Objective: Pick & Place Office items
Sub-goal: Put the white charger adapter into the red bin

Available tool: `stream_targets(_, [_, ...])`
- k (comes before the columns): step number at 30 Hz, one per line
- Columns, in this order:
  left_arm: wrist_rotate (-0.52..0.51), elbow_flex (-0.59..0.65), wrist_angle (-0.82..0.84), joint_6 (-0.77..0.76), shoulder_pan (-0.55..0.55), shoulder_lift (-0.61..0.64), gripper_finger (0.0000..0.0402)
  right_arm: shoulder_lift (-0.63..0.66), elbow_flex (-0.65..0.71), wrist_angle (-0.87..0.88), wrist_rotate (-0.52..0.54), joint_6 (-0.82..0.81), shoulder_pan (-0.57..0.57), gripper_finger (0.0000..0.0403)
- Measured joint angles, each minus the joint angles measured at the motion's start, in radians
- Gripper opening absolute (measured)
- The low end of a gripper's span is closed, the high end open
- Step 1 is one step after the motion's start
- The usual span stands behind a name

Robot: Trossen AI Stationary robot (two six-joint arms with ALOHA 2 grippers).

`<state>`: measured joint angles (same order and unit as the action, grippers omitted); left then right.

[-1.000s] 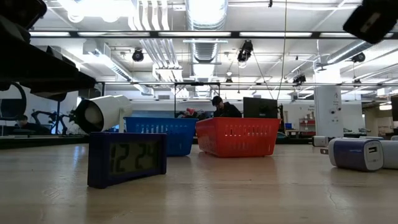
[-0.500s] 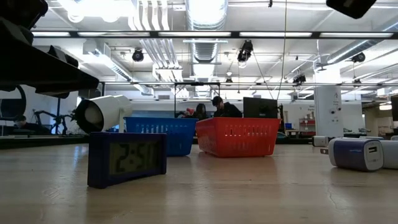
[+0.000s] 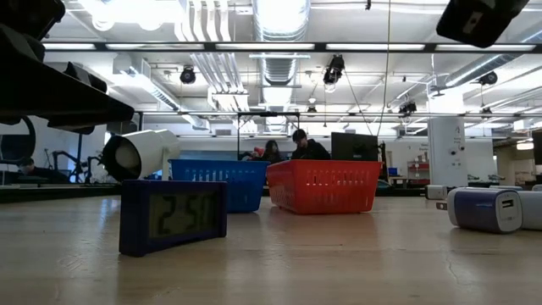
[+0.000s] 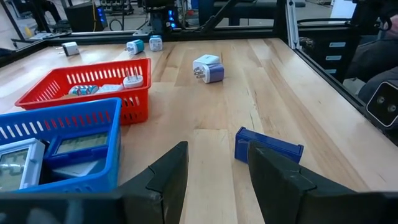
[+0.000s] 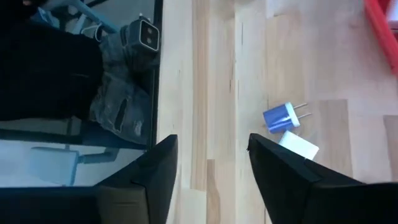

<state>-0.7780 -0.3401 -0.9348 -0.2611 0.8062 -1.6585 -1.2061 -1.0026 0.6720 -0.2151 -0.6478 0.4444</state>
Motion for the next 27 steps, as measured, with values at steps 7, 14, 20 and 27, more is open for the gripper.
stream_targets(7, [0.0, 0.0, 0.0, 0.0, 0.0, 0.0, 0.0167, -0.097, -0.051, 0.005, 0.0, 0.011, -0.01, 0.021])
stream_targets(14, [0.0, 0.0, 0.001, -0.008, 0.0, 0.0, 0.0167, -0.184, -0.046, 0.106, 0.033, 0.002, -0.058, 0.0212])
stream_targets(20, [0.0, 0.0, 0.002, -0.011, 0.0, 0.0, 0.0167, -0.26, -0.002, 0.186, 0.025, -0.023, -0.087, 0.0212])
stream_targets(27, [0.0, 0.0, 0.005, -0.011, 0.0, 0.0, 0.0167, -0.34, 0.0, 0.177, 0.005, -0.031, -0.088, 0.021])
